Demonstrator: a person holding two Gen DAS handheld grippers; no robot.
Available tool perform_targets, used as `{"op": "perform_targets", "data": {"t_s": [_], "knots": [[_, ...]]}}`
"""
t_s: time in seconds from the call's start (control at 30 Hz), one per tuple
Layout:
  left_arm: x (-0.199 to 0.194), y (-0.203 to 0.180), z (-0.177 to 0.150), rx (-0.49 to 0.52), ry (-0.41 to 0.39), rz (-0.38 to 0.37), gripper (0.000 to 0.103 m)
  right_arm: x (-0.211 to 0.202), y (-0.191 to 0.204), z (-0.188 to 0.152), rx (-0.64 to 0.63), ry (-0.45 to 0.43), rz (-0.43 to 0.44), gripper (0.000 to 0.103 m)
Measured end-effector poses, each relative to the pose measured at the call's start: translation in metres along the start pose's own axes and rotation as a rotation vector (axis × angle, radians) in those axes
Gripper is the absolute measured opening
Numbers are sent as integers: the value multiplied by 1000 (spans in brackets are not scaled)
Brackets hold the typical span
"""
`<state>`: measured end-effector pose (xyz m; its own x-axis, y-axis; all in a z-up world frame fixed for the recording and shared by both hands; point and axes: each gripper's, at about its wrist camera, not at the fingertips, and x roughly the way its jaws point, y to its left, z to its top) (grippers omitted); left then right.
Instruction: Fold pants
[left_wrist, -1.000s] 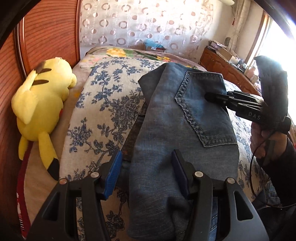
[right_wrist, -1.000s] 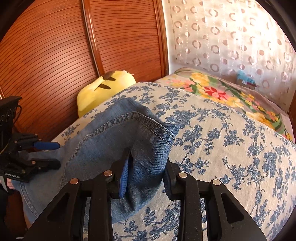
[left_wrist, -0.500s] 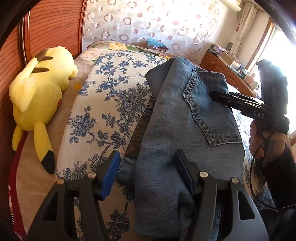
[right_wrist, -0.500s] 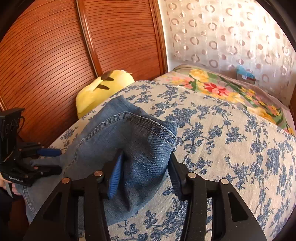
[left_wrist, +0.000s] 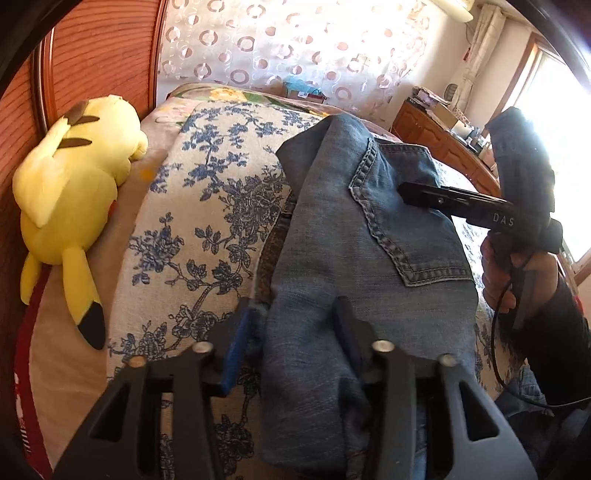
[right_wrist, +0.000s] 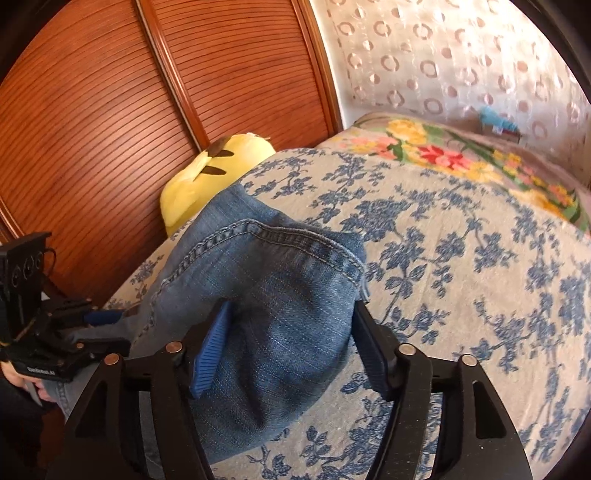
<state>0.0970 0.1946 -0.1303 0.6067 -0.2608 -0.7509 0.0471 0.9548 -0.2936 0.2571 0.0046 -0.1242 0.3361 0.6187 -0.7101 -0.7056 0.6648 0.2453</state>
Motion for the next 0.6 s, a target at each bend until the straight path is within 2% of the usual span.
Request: {"op": "perform_targets", "data": {"t_s": [0.1,0.17,0.23,0.3,0.4,0.6], "knots": [[-4,-4,1,17,-10,4,16,2,3,2,-11,8,8,65],[-6,-5,2,16,-10,-11,9,3,6,3,-18,21,31,55],[-7,-6,2,17,-15,-7,6,-1,10,6,-30,4,38,35],[-10,-6,3,14,-25,-11,5,-3,13,10,-38,-10,40,29],[-20,-2,6,-6,-60,-24,3,-10,24,19,-73,-47,35,25],[-40,12,22,-25,-133,-6,2,-19,54,54,-144,-135,57,23]]}}
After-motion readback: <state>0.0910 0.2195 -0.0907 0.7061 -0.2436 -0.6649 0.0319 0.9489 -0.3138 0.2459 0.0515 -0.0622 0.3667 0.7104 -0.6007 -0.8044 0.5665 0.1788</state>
